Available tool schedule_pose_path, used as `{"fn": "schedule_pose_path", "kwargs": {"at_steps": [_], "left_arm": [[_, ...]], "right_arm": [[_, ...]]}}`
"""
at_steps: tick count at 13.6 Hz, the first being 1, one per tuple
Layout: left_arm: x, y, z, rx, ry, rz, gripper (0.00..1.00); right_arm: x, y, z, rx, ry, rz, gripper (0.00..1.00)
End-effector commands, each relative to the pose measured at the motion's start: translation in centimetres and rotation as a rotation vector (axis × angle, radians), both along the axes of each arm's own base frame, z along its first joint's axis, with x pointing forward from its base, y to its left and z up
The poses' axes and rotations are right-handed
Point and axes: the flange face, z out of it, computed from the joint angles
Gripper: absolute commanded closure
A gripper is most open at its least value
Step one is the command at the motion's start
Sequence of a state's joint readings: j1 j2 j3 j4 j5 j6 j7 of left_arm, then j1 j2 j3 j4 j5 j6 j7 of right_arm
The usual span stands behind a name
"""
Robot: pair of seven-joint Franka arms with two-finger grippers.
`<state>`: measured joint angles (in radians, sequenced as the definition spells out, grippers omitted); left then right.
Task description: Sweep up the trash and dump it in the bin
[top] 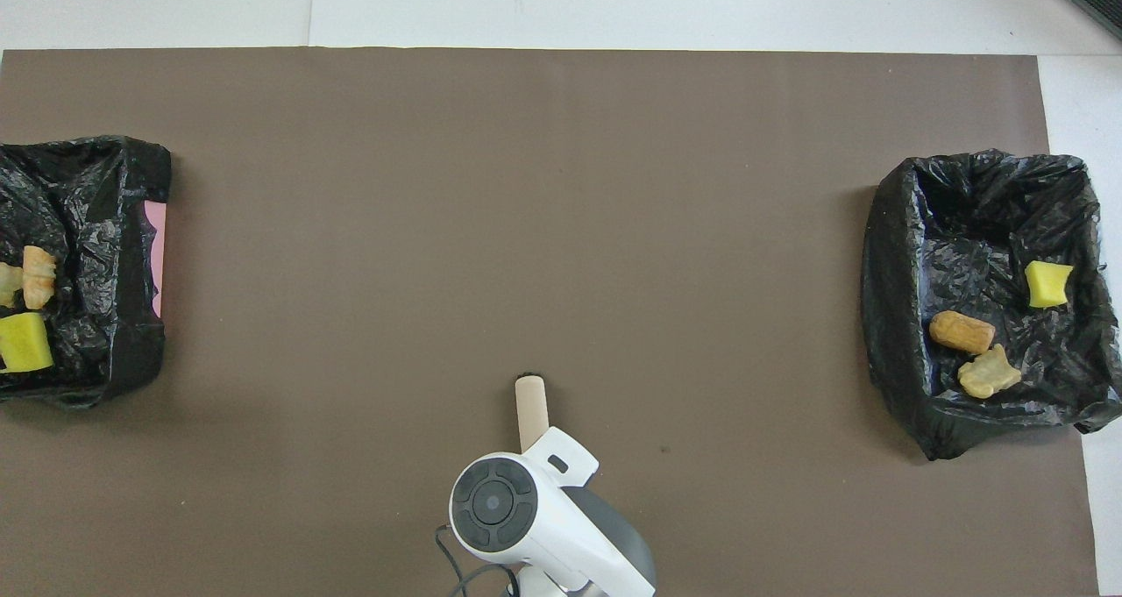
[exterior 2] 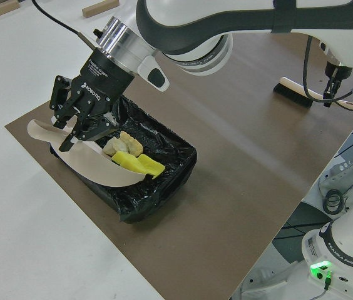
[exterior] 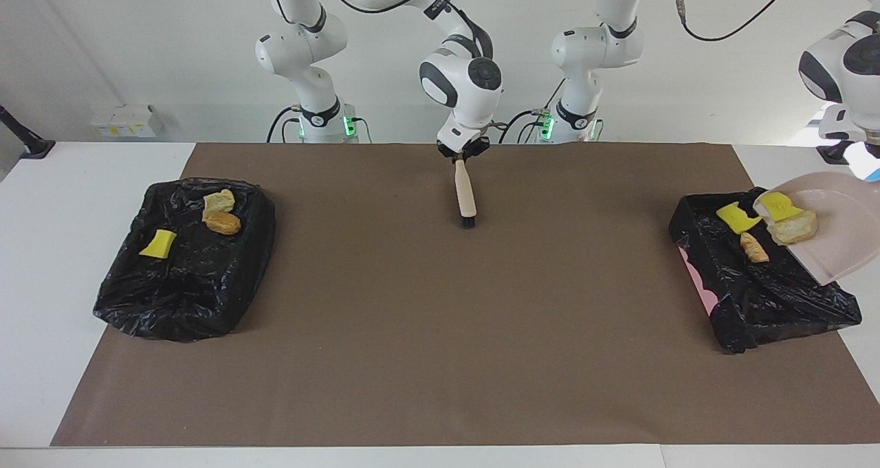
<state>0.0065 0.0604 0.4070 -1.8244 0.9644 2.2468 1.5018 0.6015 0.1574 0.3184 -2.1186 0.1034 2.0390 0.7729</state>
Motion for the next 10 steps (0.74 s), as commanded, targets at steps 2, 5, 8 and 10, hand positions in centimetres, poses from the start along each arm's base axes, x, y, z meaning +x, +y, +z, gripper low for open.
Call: {"fn": "schedule_pose_path", "kwargs": {"at_steps": [2, 5, 8, 10], "left_arm": [[-0.4, -2.2, 3.7, 0.064, -0.018, -0.029, 1.0], [-1.0, -5.7, 5.4, 0.046, -0.001, 0.017, 1.0], [-1.5, -6.8, 5.2, -0.065, -0.016, 0.068, 1.0], [-1.6, -8.3, 4.2, -0.197, -0.033, 0.133, 1.0]], "right_arm": [[1.2, 0.3, 3.8, -0.047, 0.024, -0.017, 0.0], [3.7, -1.5, 8.3, -0.021, -0.01, -0.056, 0.0], [5.7, -3.5, 13.0, 0.025, -0.055, -0.088, 0.0], [7.9, -5.4, 15.6, 0.048, -0.065, -0.078, 0.0]]}}
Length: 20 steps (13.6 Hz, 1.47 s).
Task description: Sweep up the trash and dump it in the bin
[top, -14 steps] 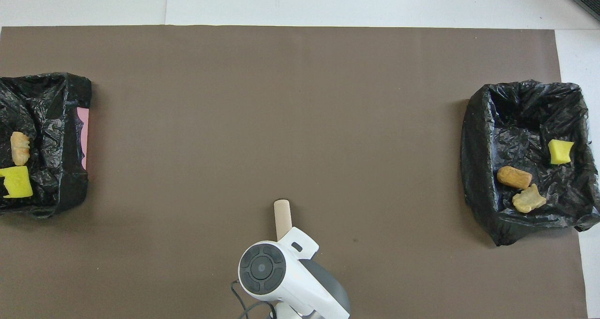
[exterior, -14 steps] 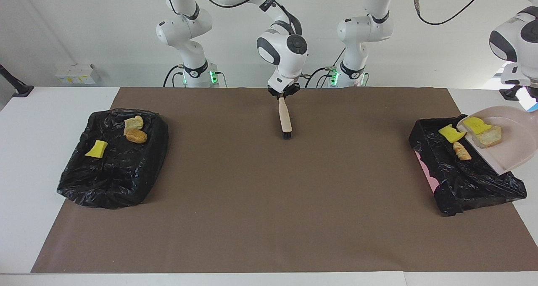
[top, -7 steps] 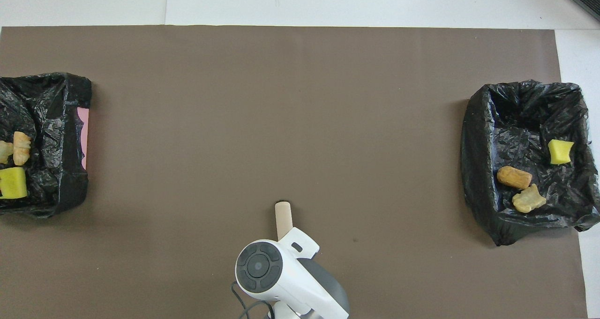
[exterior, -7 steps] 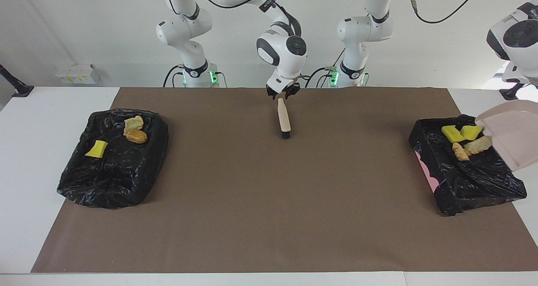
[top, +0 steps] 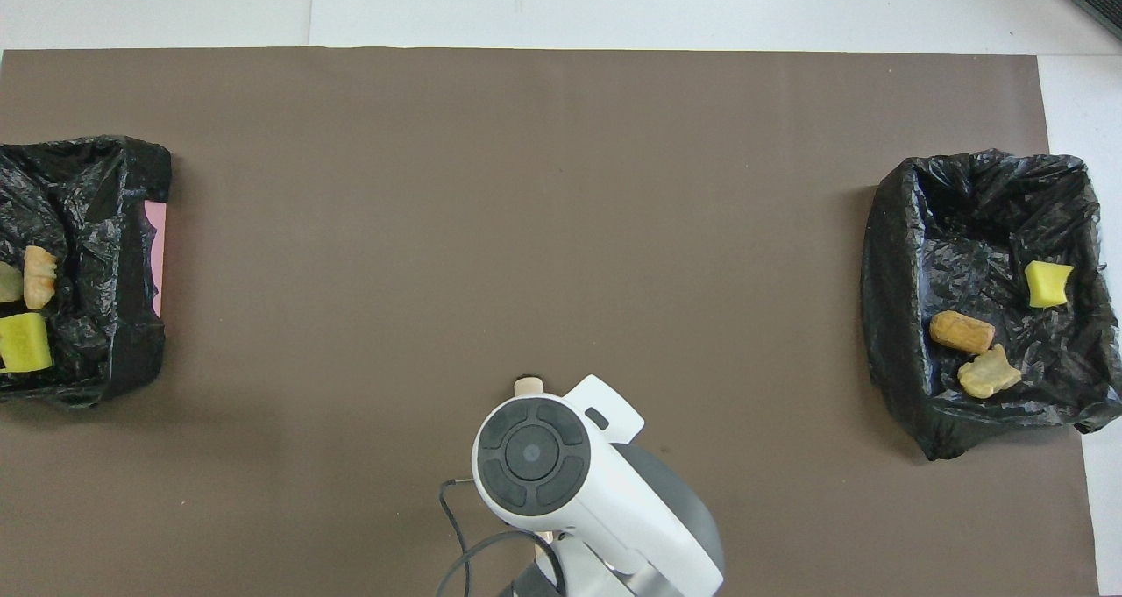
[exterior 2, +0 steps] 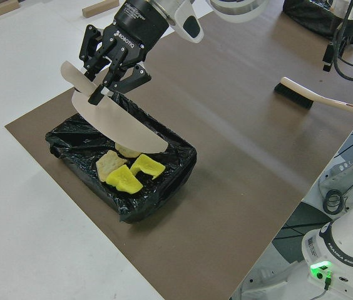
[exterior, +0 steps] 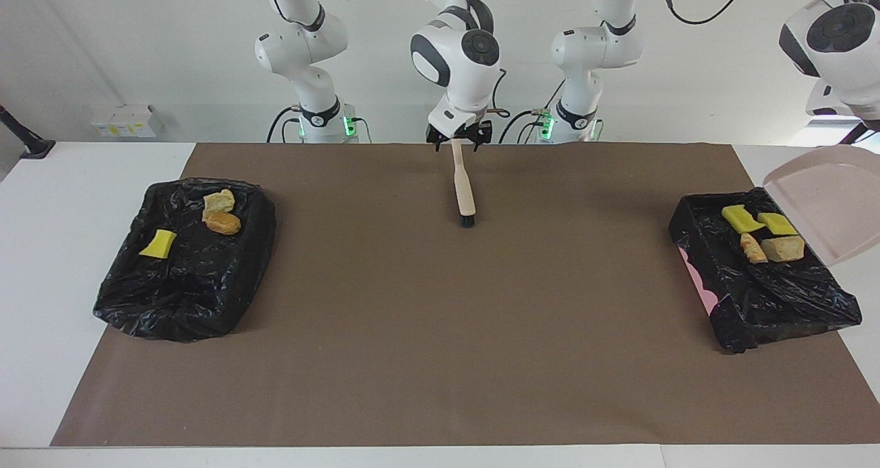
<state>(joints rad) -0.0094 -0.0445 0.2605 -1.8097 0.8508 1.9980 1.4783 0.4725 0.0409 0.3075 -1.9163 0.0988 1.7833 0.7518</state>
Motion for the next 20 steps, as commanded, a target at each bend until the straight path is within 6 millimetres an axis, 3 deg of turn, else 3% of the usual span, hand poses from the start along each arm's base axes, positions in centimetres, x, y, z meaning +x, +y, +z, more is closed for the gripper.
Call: {"fn": "schedule_pose_path", "kwargs": {"at_steps": [1, 3, 6, 9, 13, 15, 16, 20], "left_arm": [[-0.5, -2.3, -0.9, -0.16, -0.025, 0.088, 1.0], [-0.5, -5.6, -2.2, -0.332, -0.046, 0.186, 1.0], [0.1, -12.7, -4.9, -0.512, -0.121, 0.404, 1.0], [1.3, -20.0, -7.5, -0.594, -0.192, 0.574, 1.0], [2.3, -30.0, -11.3, -0.651, -0.31, 0.854, 1.0], [2.6, -35.8, -13.4, -0.671, -0.368, 0.958, 1.0], [2.6, -39.1, -14.8, -0.674, -0.379, 1.014, 1.0], [3.2, -48.9, -17.3, -0.7, -0.418, 1.166, 1.0]], "right_arm": [[2.5, -2.5, 3.8, 0.015, -0.016, 0.028, 0.0], [5.8, -6.0, 6.1, 0.048, -0.051, -0.004, 0.0], [10.6, -13.5, 9.2, 0.109, -0.096, 0.026, 0.0], [12.9, -18.8, 11.7, 0.123, -0.14, 0.117, 0.0], [15.1, -26.8, 13.6, 0.122, -0.142, 0.087, 0.0], [15.4, -29.3, 13.9, 0.082, -0.141, 0.058, 0.0], [15.3, -29.8, 14.2, 0.063, -0.137, 0.056, 0.0], [15.6, -31.4, 14.3, 0.039, -0.142, 0.038, 0.0]]}}
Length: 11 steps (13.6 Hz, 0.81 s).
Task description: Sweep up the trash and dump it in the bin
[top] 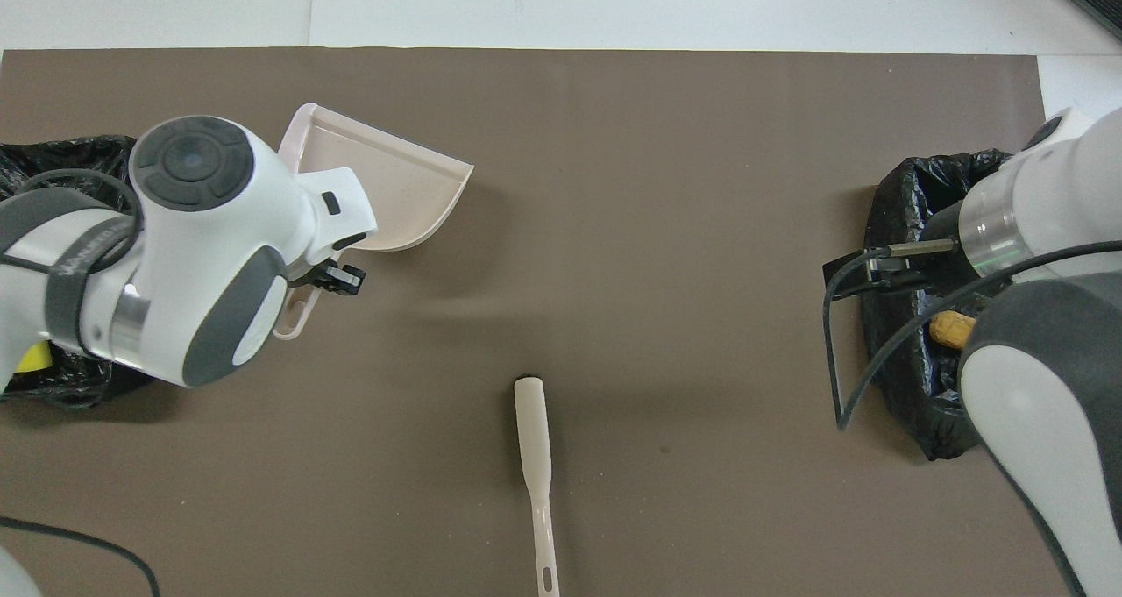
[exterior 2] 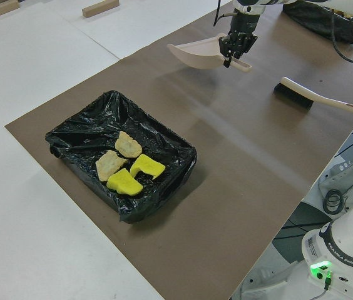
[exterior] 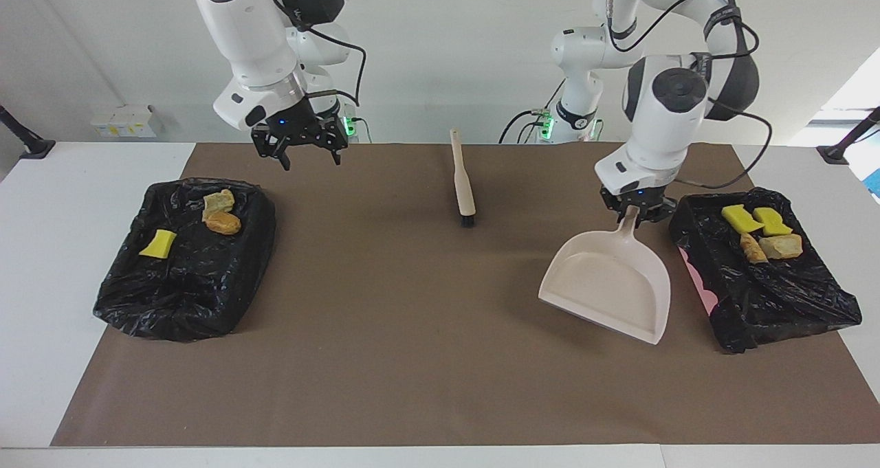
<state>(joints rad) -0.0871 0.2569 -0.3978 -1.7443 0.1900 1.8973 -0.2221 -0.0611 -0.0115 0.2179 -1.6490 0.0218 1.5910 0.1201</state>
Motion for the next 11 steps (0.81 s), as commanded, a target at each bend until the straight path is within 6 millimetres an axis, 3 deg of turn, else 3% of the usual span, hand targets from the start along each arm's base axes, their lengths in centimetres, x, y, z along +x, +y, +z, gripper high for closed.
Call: {"fn": "schedule_pose_path", "kwargs": {"at_steps": [1, 3, 4, 6, 9, 11], "left_arm": [[1.9, -4.8, -0.9, -0.035, -0.019, 0.12, 1.0], [0.8, -7.4, -0.8, -0.048, -0.025, 0.139, 1.0], [0.5, -9.3, -1.8, -0.06, -0.03, 0.165, 1.0], [0.7, -10.1, -1.4, -0.081, -0.044, 0.18, 1.0], [0.1, -13.9, -3.8, -0.085, -0.02, 0.213, 1.0], [-0.4, -15.2, -5.0, -0.079, -0.009, 0.209, 1.0]], "right_arm": [[0.0, -1.9, 0.5, -0.018, 0.008, 0.008, 0.0], [0.2, -4.4, 0.5, -0.015, 0.009, 0.017, 0.0], [0.3, -6.0, 0.6, -0.013, 0.008, 0.009, 0.0], [0.6, -8.5, 1.9, -0.012, -0.018, -0.023, 0.0], [0.2, -9.9, 3.1, -0.007, -0.003, -0.058, 0.0], [-0.1, -10.9, 4.3, -0.005, -0.004, -0.081, 0.0]]}}
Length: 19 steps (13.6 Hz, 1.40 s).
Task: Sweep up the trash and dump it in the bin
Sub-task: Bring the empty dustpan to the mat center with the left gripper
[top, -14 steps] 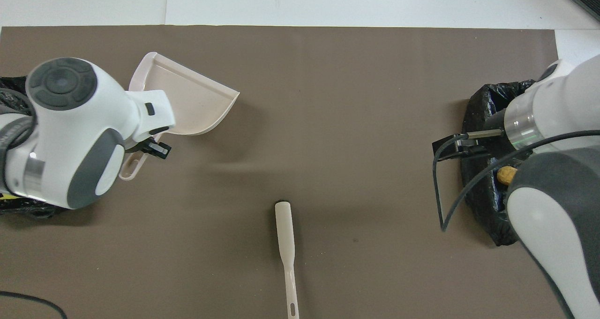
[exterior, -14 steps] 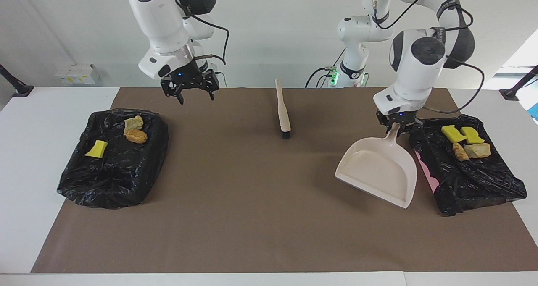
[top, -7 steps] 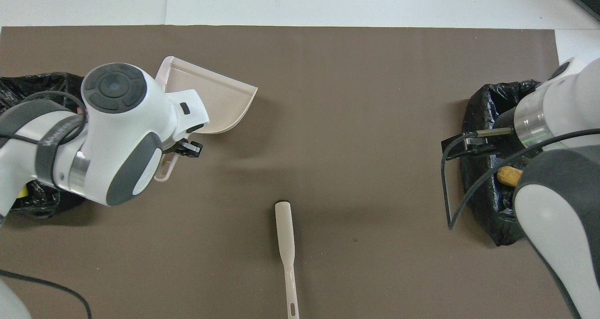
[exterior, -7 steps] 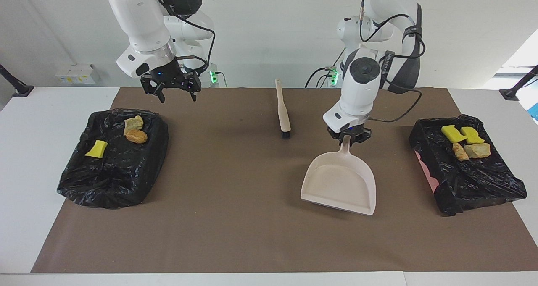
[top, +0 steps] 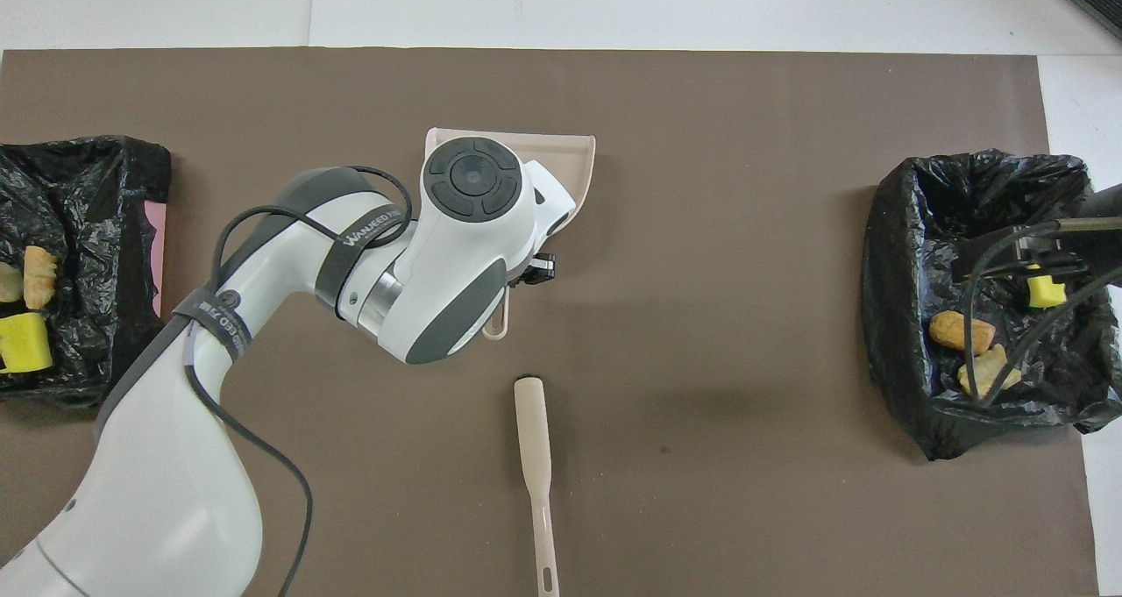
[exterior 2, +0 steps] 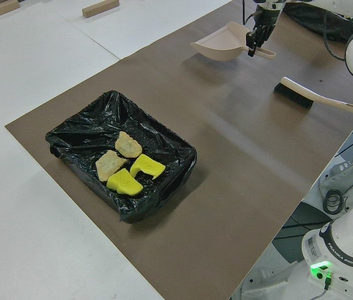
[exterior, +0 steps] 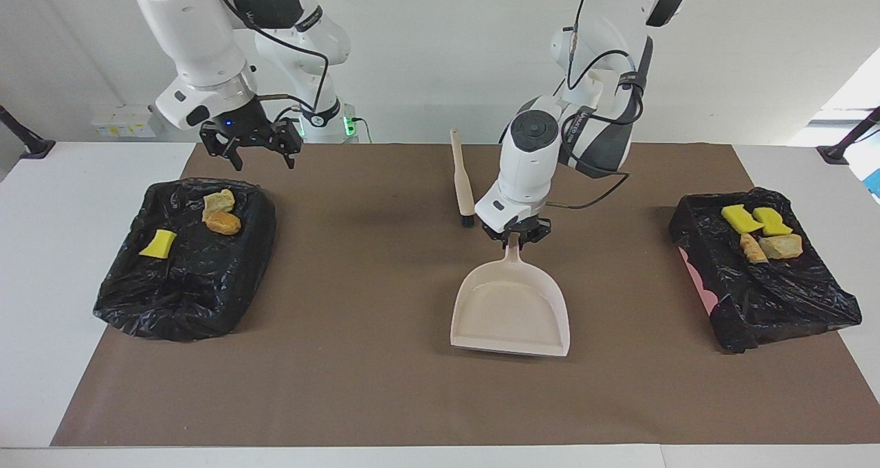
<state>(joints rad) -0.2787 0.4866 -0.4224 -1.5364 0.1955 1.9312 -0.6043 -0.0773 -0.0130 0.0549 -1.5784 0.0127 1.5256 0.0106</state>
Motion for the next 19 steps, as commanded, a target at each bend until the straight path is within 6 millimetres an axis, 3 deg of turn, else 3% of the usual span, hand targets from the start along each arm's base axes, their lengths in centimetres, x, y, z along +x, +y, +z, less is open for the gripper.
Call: {"fn": "schedule_pose_path", "kwargs": {"at_steps": [1, 5, 7, 9, 11, 13, 17, 19], "left_arm": [[0.2, -2.6, -2.0, 0.006, 0.003, 0.048, 1.0], [-0.2, -2.8, -2.6, 0.015, 0.003, 0.04, 1.0], [-0.1, -2.7, -2.3, 0.009, -0.006, 0.041, 0.68], [-0.6, -2.7, -2.6, 0.027, 0.005, 0.037, 0.43], [-0.4, -2.3, -2.4, 0.029, 0.002, 0.047, 0.05], [-0.2, -1.1, -0.3, 0.031, -0.025, 0.054, 0.0], [0.3, 5.1, 4.4, 0.071, -0.081, 0.023, 0.0], [-0.4, 7.7, 6.7, 0.086, -0.098, 0.007, 0.0]], "right_arm": [[-0.4, -1.1, 1.3, -0.003, 0.009, -0.017, 0.0], [-0.9, -0.5, 1.4, -0.007, 0.008, -0.043, 0.0], [-1.1, -0.4, 1.2, -0.001, 0.013, -0.043, 0.0], [-1.1, -0.5, 1.3, -0.007, 0.007, -0.045, 0.0], [-1.0, -0.5, 1.3, 0.001, 0.007, -0.043, 0.0], [-1.0, -0.3, 1.3, 0.004, 0.007, -0.038, 0.0], [-1.0, -0.3, 1.3, 0.005, 0.007, -0.04, 0.0], [-1.0, -0.2, 1.3, 0.005, 0.007, -0.037, 0.0]]}}
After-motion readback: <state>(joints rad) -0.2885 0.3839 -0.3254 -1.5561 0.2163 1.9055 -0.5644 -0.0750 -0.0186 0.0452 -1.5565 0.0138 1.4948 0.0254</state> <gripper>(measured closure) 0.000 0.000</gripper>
